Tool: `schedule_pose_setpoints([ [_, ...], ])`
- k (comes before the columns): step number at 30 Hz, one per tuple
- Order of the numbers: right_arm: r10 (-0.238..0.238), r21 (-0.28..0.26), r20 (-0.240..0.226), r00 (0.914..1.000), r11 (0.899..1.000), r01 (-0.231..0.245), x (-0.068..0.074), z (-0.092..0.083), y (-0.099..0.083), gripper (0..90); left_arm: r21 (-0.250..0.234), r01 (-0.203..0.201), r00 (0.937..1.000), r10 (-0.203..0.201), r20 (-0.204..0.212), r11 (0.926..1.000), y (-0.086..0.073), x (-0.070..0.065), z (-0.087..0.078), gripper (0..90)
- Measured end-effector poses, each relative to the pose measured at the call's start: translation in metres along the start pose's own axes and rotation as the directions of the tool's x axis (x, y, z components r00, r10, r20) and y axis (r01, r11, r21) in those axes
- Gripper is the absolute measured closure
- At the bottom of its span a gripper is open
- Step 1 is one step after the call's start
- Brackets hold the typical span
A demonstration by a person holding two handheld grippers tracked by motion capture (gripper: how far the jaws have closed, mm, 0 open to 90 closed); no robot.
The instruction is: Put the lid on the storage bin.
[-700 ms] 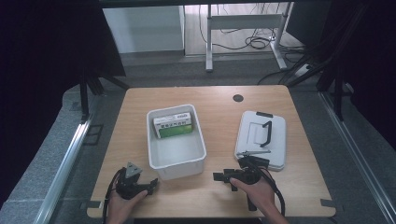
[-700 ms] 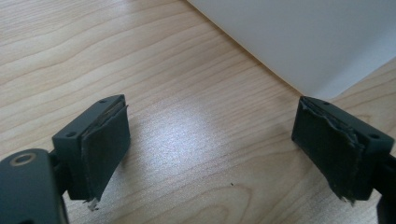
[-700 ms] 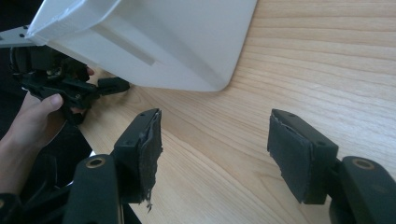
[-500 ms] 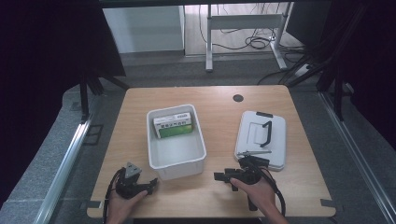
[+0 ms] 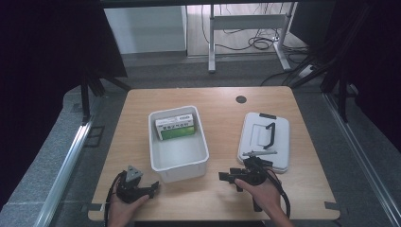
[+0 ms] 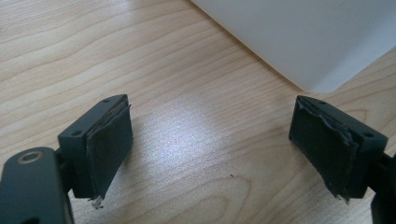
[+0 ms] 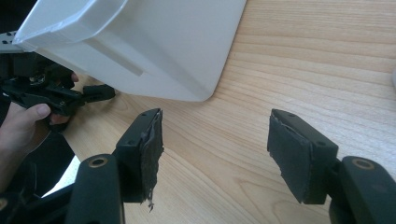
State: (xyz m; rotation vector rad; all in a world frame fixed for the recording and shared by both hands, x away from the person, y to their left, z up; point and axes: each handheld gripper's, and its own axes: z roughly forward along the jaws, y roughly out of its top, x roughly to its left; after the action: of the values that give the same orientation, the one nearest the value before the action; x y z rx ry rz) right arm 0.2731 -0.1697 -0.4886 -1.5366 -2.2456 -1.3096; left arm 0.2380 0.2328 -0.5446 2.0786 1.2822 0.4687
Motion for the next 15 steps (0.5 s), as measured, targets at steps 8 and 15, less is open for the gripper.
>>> schedule_pose_setpoints([
  [8, 0.001, -0.004, 0.003, 1.0, 1.0, -0.001, -0.002, -0.0032, 0.0011, 35.8, 0.0, 0.001, 1.0, -0.001, -0.001, 1.0, -0.0005, -0.0002, -0.0004, 13.5],
  [15, 0.034, -0.026, -0.049, 0.9982, 0.999, -0.036, 0.0025, -0.0104, 0.003, 35.8, 0.0, 0.003, 1.0, -0.003, -0.003, 1.0, -0.0009, -0.0006, -0.0008, 13.5],
])
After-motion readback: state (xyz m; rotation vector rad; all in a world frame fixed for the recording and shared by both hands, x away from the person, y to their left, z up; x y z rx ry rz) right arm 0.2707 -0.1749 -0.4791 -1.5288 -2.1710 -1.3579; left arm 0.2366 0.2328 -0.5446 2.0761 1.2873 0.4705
